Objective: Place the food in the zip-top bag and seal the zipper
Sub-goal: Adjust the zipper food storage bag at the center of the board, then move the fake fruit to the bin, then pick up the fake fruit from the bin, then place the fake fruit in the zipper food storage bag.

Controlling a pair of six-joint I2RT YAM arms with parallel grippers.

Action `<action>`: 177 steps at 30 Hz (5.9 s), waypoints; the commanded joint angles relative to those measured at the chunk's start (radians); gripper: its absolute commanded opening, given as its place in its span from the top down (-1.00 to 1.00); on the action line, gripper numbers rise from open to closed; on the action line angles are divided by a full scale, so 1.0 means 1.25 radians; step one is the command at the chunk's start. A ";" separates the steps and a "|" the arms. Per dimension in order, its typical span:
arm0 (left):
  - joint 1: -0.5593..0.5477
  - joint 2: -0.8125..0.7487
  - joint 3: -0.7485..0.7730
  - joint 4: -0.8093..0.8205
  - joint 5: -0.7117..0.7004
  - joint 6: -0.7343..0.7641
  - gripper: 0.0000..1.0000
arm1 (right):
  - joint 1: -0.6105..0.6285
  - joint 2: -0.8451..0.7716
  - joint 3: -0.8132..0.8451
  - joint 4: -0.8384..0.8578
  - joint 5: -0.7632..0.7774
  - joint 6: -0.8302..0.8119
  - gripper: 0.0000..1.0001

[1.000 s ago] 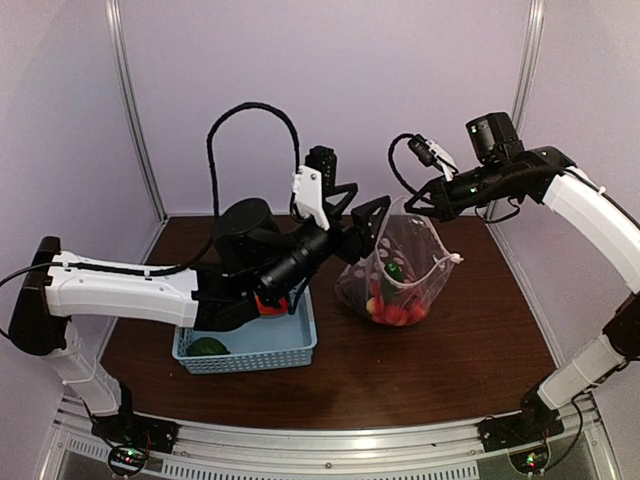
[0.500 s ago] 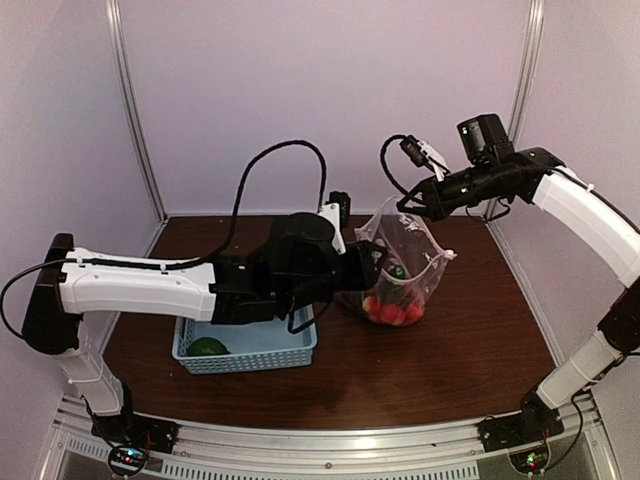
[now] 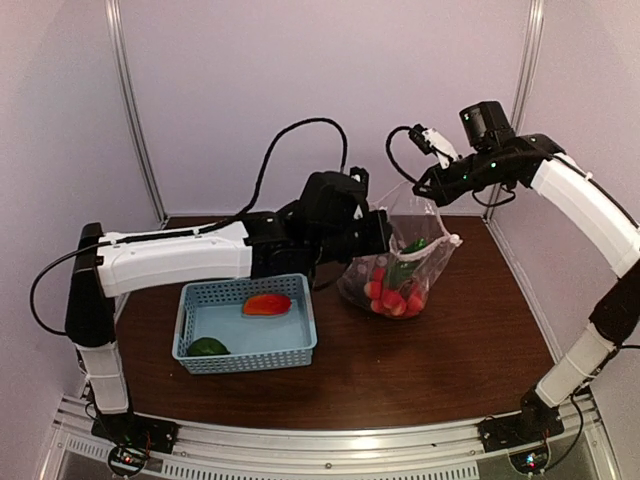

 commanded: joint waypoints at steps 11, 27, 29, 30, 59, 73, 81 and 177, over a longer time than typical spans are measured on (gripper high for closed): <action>0.106 0.260 0.275 -0.003 0.227 0.069 1.00 | -0.104 -0.053 -0.150 0.070 0.060 0.000 1.00; 0.096 0.239 0.257 0.028 0.211 0.084 1.00 | -0.096 -0.037 -0.158 0.140 0.009 0.030 1.00; 0.104 0.224 0.225 0.021 0.240 0.080 0.78 | -0.095 -0.012 -0.145 0.109 -0.014 0.022 1.00; 0.103 0.213 0.205 0.027 0.267 0.087 0.64 | -0.095 -0.009 -0.147 0.100 -0.023 0.019 1.00; 0.175 -0.366 -0.472 -0.334 0.066 0.288 -0.43 | -0.134 0.026 -0.079 0.105 0.028 -0.028 1.00; 0.295 -0.298 -0.487 -0.337 0.099 0.289 -0.88 | -0.067 -0.017 -0.271 0.183 -0.081 -0.039 1.00; 0.354 -0.160 -0.439 -0.264 0.156 0.395 -0.95 | -0.069 -0.076 -0.325 0.205 -0.086 -0.032 1.00; 0.026 0.058 -0.102 0.353 0.335 0.163 0.28 | -0.068 -0.059 -0.164 0.099 -0.157 0.050 1.00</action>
